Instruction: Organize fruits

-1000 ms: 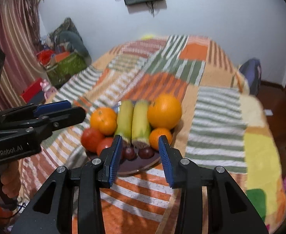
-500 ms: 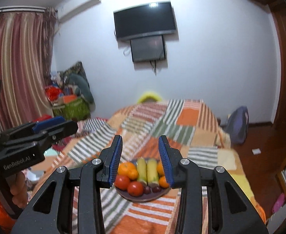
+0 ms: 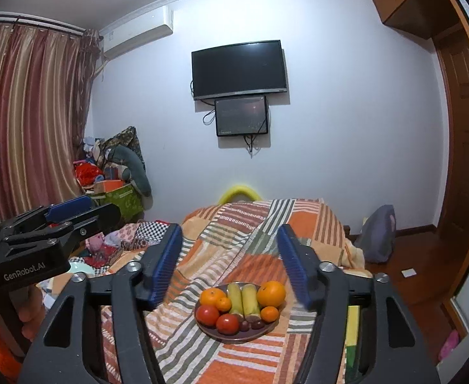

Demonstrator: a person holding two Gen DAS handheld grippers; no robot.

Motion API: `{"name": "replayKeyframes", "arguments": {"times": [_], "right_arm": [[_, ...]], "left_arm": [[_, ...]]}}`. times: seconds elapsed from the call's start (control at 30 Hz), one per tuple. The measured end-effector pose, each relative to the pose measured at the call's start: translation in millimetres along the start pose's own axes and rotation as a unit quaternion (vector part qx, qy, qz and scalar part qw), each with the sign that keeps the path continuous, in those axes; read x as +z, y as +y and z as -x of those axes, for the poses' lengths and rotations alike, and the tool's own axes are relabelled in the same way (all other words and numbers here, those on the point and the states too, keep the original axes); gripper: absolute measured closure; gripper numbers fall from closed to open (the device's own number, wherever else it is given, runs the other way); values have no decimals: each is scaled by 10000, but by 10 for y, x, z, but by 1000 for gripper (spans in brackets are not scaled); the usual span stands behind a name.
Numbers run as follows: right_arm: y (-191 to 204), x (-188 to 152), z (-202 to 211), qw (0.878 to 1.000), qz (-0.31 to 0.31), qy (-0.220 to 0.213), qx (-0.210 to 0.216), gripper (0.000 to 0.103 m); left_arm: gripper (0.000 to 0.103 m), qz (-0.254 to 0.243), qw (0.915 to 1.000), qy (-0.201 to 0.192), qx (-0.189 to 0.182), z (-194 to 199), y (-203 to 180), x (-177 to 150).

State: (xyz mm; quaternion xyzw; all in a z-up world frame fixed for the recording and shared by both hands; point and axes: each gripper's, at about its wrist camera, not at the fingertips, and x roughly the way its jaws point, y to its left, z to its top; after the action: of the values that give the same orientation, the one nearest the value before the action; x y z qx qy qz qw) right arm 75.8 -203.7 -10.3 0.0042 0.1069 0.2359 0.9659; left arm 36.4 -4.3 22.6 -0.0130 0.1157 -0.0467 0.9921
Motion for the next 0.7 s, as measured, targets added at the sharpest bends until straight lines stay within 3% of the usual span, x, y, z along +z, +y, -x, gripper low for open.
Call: {"name": "replayKeyframes", "arguments": {"times": [0.27, 0.37, 0.57, 0.7], "right_arm": [[59, -16, 88, 9998, 24, -138, -167, 19], [79, -11, 101, 9996, 48, -150, -219, 17], [90, -29, 111, 9993, 65, -180, -311, 4], [97, -30, 135, 9988, 55, -231, -417, 0]], "left_arm": [[13, 61, 9999, -78, 75, 102, 41, -46], [5, 87, 9998, -99, 117, 118, 54, -52], [1, 74, 9998, -121, 153, 141, 59, -58], [0, 85, 9998, -98, 168, 121, 70, -59]]}}
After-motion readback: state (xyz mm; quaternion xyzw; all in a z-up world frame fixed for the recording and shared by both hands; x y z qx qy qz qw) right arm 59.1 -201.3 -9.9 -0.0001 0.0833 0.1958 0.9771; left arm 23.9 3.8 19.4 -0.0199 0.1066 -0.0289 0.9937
